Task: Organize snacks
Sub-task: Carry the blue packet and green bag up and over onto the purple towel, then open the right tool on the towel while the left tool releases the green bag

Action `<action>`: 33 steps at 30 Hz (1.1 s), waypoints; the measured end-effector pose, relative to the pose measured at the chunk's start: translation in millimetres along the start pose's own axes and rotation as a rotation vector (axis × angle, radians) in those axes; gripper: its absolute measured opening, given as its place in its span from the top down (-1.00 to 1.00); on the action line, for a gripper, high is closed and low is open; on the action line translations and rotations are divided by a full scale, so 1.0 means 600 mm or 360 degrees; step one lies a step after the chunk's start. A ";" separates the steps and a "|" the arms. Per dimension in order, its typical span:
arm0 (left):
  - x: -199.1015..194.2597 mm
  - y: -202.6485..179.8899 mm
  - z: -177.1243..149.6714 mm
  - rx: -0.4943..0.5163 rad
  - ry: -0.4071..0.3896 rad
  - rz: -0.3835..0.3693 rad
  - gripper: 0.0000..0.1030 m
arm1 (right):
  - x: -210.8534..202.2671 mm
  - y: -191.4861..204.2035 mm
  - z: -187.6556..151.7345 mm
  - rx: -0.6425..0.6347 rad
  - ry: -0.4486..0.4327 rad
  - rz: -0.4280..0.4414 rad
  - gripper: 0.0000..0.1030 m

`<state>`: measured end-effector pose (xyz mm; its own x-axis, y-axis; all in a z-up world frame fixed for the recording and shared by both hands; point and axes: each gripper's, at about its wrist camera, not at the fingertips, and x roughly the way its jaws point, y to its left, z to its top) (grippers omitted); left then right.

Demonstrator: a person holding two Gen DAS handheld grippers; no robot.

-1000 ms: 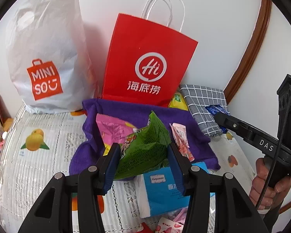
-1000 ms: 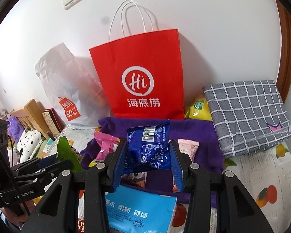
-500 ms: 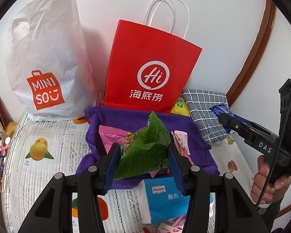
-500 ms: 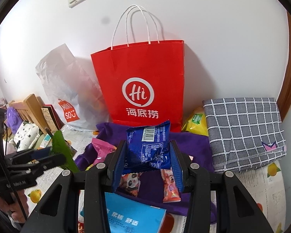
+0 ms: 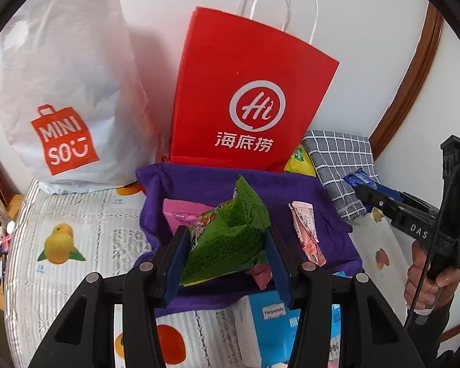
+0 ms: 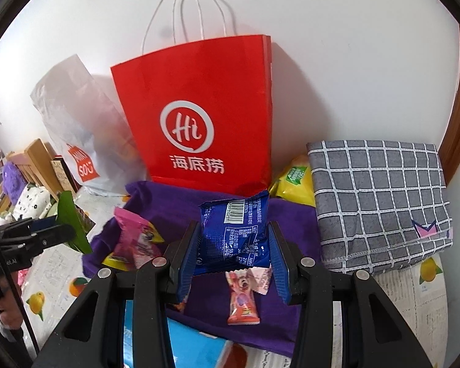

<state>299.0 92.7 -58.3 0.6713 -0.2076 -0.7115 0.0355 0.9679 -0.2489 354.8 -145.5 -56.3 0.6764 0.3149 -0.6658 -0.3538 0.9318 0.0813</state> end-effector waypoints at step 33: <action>0.150 -0.059 0.032 0.0157 0.0200 0.0015 0.07 | 0.142 -0.030 -0.050 -0.0035 0.0456 0.0030 0.15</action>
<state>372.2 42.5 -101.1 0.5744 -0.2087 -0.7915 0.1064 0.9778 -0.1806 399.7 -141.0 -136.6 0.4606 0.2650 -0.8471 -0.3805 0.9212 0.0813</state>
